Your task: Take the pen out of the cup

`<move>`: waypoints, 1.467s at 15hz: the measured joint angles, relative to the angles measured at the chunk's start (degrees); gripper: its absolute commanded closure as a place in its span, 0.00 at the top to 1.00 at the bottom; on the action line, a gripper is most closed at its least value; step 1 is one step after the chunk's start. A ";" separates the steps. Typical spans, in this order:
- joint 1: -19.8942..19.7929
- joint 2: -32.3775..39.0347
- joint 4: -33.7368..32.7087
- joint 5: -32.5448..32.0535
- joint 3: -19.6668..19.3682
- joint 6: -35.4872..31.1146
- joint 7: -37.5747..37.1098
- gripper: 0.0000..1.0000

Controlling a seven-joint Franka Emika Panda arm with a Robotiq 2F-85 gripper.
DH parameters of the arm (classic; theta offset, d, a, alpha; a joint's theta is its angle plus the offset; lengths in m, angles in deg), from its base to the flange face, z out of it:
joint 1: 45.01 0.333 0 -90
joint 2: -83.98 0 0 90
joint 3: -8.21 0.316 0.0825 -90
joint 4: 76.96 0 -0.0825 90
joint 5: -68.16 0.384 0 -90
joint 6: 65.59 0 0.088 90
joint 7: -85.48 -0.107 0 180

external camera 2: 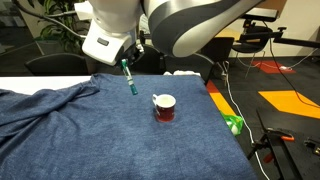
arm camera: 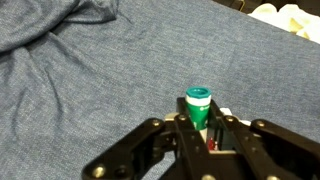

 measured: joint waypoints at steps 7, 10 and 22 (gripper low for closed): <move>-1.42 4.63 0.75 15.80 2.55 -13.44 18.76 0.06; -1.91 6.28 0.43 24.73 4.30 -13.18 31.18 0.06; -2.44 14.58 -4.68 37.94 3.99 -9.72 49.62 0.06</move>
